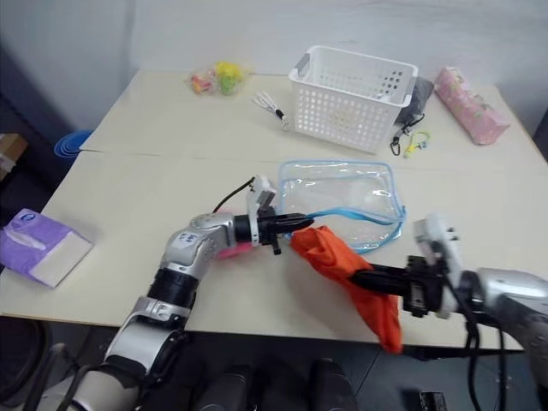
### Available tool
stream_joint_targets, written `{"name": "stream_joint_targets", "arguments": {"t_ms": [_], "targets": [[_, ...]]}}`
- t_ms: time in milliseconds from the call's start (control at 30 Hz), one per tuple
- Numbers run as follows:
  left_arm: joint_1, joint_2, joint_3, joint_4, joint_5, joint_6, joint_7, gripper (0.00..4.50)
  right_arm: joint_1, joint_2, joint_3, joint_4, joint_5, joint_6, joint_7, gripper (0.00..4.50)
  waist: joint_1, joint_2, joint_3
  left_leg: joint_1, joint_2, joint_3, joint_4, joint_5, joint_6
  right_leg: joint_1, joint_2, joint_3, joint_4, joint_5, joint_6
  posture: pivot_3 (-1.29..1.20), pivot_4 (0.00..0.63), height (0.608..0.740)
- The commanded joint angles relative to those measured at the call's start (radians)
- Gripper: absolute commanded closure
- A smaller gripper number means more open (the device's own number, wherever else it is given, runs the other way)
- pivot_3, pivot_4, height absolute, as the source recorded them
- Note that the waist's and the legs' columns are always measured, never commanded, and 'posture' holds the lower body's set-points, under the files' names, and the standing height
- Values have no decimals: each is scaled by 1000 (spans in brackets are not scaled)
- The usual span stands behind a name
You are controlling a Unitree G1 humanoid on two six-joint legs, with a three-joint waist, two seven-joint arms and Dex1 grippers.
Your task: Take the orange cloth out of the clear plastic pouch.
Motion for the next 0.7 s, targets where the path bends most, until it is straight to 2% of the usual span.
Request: {"name": "stream_joint_targets", "arguments": {"t_ms": [33,133,233,367,500,533,600,700], "targets": [[14,40,-19,-49,-5,-54,-63,4500,49,-73,-249,45,29,20,9,4476,0,0,0,0,0,0,0,0,0,0,0,0,0,0,0,0,150,740],[27,87,-41,-35,11,-117,-120,4500,85,-189,-398,211,-122,-57,83,4476,0,0,0,1,0,1,-1,0,0,1,0,1,-1,0,0,0,150,740],[25,105,-53,-12,17,-156,-150,4500,66,-269,-392,379,-272,-216,139,4476,-2,0,0,1,0,2,-1,0,1,1,1,2,-3,0,0,0,150,740],[15,112,-73,16,32,-206,-184,4500,-10,-293,-206,630,-522,-623,186,4476,-5,0,0,2,0,4,-1,-1,1,1,1,3,-3,0,0,0,150,740],[8,114,-97,42,51,-255,-205,4500,-50,-251,81,942,-832,-1230,233,4476,-6,0,0,2,0,6,-1,0,1,0,2,4,-2,0,0,0,150,740],[11,118,-108,45,62,-273,-211,4500,-67,-229,128,1017,-870,-1330,231,4476,-5,0,0,2,0,7,-1,0,2,0,2,4,-2,0,0,0,150,740],[15,128,-124,38,67,-268,-236,4500,-83,-196,203,1143,-921,-1464,236,4476,-5,1,0,2,0,8,-1,0,2,-1,2,4,-2,0,0,0,150,740],[15,134,-130,5,63,-219,-230,4500,-92,-157,232,1222,-884,-1528,285,4476,-7,2,0,2,0,9,-1,0,2,-2,2,5,-1,0,0,0,150,740]]}}
